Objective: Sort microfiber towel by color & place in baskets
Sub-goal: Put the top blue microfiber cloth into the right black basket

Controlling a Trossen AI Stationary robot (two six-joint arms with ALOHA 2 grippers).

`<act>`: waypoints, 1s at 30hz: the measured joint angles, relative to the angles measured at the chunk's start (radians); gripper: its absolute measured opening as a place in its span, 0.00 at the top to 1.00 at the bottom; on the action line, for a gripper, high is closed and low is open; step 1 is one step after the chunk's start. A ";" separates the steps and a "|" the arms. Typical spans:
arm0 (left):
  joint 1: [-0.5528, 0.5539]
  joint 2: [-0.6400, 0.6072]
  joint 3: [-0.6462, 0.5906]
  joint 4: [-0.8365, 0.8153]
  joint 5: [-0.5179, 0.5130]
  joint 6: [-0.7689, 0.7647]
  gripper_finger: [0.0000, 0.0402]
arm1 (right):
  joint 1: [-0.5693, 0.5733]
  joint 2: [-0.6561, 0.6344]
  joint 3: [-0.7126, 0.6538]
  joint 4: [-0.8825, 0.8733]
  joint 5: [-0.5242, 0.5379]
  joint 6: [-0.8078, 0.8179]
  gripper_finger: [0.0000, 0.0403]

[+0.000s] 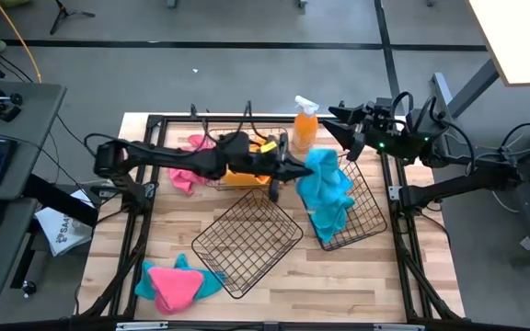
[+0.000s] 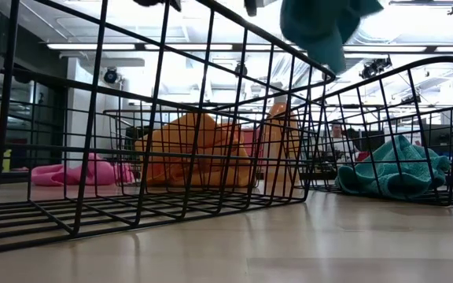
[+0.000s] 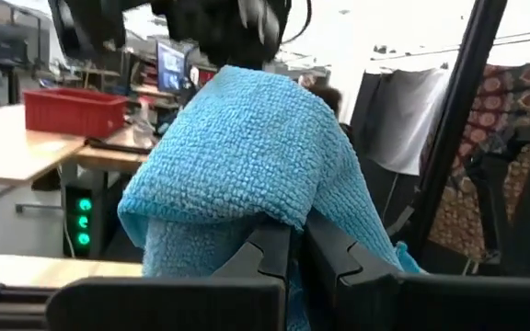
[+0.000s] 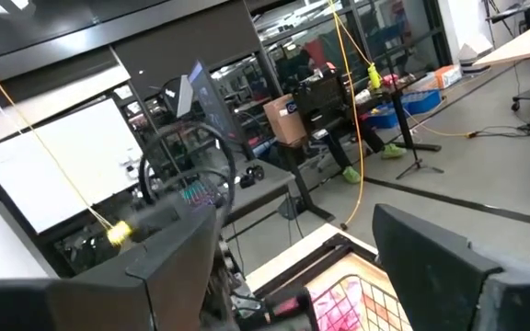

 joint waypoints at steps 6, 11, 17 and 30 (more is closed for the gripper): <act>0.000 0.071 0.000 0.011 0.002 -0.005 1.00 | 0.000 0.000 0.000 -0.001 0.000 -0.004 0.28; 0.000 0.113 0.000 0.029 0.002 -0.006 1.00 | 0.000 0.000 0.000 -0.002 0.000 -0.001 0.28; 0.000 0.151 0.000 0.037 -0.008 0.019 1.00 | 0.000 0.000 0.000 -0.006 0.000 0.015 0.28; 0.000 0.287 0.017 0.065 -0.070 0.048 0.98 | 0.000 0.000 0.000 -0.009 0.000 0.019 0.28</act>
